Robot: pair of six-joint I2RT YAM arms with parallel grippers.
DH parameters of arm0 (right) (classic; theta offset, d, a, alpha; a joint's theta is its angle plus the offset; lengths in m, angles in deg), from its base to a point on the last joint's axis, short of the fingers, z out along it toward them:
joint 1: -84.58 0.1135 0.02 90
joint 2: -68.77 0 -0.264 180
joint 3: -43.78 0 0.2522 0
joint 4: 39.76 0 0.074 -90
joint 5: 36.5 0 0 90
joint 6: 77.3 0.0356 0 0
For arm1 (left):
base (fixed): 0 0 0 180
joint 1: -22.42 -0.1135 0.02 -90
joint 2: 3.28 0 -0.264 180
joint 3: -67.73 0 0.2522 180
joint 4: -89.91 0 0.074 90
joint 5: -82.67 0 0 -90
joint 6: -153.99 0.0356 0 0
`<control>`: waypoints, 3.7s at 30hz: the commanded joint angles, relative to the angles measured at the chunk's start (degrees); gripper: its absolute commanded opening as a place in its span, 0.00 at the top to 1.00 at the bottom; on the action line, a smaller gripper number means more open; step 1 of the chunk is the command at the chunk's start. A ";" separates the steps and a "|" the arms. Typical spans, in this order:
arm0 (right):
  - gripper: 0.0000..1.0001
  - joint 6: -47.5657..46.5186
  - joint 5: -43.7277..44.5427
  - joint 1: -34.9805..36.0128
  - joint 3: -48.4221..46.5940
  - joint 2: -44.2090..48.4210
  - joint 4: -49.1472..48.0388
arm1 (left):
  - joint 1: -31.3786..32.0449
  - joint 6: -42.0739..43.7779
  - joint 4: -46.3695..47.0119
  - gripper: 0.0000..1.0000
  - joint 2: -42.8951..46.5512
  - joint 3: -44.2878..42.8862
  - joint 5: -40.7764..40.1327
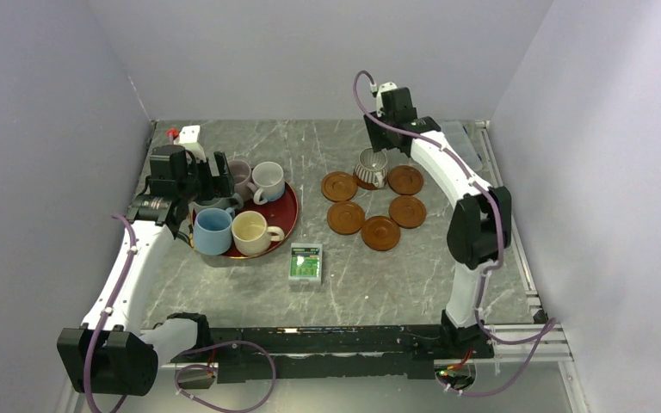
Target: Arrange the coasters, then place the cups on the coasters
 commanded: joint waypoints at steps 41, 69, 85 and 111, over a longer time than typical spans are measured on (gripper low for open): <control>0.46 12.00 0.82 39.31 -14.66 -16.72 -0.18 | -5.42 -2.39 2.35 0.06 3.86 0.58 -6.54; 1.00 12.58 1.78 40.46 -15.82 -18.96 0.48 | -5.42 -2.66 2.44 0.06 3.24 0.58 -6.00; 1.00 15.56 2.12 40.59 -4.57 -8.29 -11.45 | -5.42 -2.55 2.34 0.06 3.80 0.49 -6.23; 1.00 11.74 5.11 32.81 6.65 9.59 -11.64 | -5.42 -2.56 2.35 0.06 5.17 0.41 -5.95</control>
